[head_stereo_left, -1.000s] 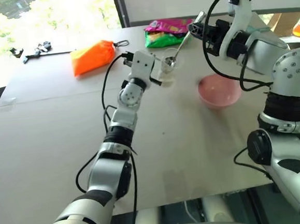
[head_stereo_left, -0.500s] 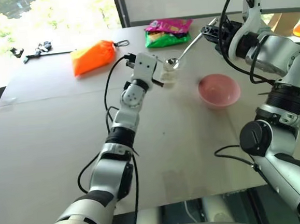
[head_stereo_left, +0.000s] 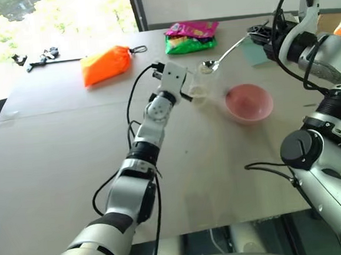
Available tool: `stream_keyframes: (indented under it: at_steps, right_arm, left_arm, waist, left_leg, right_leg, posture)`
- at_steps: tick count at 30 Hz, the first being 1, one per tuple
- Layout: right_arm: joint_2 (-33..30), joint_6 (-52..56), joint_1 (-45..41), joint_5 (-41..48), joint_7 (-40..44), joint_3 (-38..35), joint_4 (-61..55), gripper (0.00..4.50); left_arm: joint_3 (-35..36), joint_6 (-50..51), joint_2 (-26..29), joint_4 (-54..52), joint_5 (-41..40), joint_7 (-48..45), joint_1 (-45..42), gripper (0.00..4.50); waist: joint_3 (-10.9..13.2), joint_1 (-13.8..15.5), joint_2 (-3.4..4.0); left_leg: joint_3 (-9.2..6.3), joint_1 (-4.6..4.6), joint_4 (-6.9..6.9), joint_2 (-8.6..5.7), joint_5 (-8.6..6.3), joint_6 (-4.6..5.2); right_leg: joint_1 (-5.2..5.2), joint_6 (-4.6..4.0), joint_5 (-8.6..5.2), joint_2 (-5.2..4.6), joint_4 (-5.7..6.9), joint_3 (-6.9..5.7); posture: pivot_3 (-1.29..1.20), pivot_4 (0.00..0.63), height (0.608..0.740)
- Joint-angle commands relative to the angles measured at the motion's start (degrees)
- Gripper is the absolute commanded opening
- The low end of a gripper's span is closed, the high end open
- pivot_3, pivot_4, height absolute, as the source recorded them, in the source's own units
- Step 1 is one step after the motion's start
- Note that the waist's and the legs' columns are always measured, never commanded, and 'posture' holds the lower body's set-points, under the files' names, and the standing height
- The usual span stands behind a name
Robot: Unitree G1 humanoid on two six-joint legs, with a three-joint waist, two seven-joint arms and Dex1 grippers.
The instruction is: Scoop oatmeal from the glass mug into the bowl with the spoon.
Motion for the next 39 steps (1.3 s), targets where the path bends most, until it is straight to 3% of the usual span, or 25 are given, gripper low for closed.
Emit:
stream_keyframes:
  at_steps: [1, 15, 28, 39]
  right_arm:
    - [-2.0, 0.5, -0.3, 4.1, -1.5, -2.1, -1.7, 0.00]
    - [-5.6, -2.7, 6.1, 17.6, -10.1, -4.3, -3.8, 0.00]
    - [-11.7, -15.4, 15.5, 37.6, -19.2, 3.1, -7.2, 0.00]
    - [-20.7, -24.8, 28.0, 48.4, -19.5, 8.7, -11.0, 0.00]
  left_arm:
    - [-0.3, -2.0, -0.8, 0.1, 0.1, -0.2, -3.3, 0.05]
    - [-1.9, -3.3, -2.9, 7.1, 1.3, -2.0, -8.6, 0.05]
    - [-2.2, -4.1, -3.1, 12.0, 2.2, -1.6, -11.6, 0.05]
    - [-2.3, -4.0, -2.7, 14.3, 3.2, -0.7, -13.3, 0.05]
  waist:
    - [0.0, 0.0, 0.00]
    - [0.0, 0.0, 0.01]
    - [0.0, 0.0, 0.02]
    - [0.0, 0.1, 0.01]
  left_leg:
    - [0.04, 0.00, 0.00, 0.00, 0.00, 0.00]
    - [0.30, -0.01, -0.04, 0.03, 0.00, 0.02]
    - [0.34, -0.02, -0.04, 0.04, 0.01, 0.04]
    - [0.37, -0.04, -0.05, 0.04, 0.01, 0.08]
  right_leg:
    - [0.00, 0.00, 0.00, 0.00, 0.00, 0.00]
    - [0.00, 0.00, 0.00, 0.01, -0.01, 0.05]
    - [0.00, 0.00, 0.00, 0.02, -0.07, 0.07]
    - [0.01, 0.01, 0.00, 0.02, -0.14, 0.08]
  posture:
    - [0.00, 0.150, 0.740]
    - [0.00, 0.150, 0.740]
    - [0.00, 0.150, 0.740]
    - [0.00, 0.150, 0.740]
